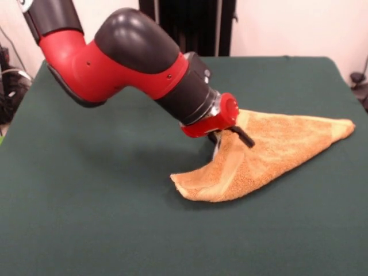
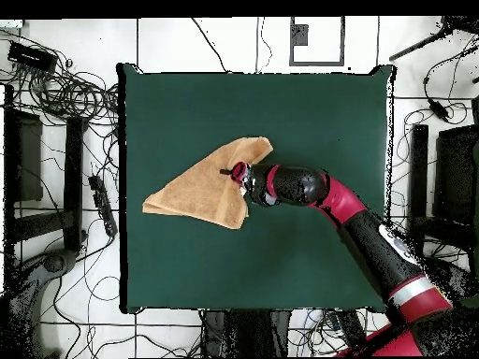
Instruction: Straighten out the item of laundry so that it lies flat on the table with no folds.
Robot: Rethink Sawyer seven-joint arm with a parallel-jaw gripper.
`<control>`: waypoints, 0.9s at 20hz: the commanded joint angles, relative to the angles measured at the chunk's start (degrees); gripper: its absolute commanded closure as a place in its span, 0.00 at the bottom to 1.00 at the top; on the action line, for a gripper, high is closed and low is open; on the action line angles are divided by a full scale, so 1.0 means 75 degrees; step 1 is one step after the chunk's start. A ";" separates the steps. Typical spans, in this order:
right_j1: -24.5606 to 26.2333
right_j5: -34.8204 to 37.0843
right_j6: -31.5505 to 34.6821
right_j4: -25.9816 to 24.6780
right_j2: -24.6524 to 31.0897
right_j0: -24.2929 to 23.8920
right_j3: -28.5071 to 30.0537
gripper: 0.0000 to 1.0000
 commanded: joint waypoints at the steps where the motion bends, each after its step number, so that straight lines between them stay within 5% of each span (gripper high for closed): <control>1: 0.0322 -0.0591 0.0277 0.0699 0.0757 0.0241 0.0710 0.00; 18: -0.0321 -0.0927 0.0449 0.0664 0.0656 0.0408 0.0946 0.00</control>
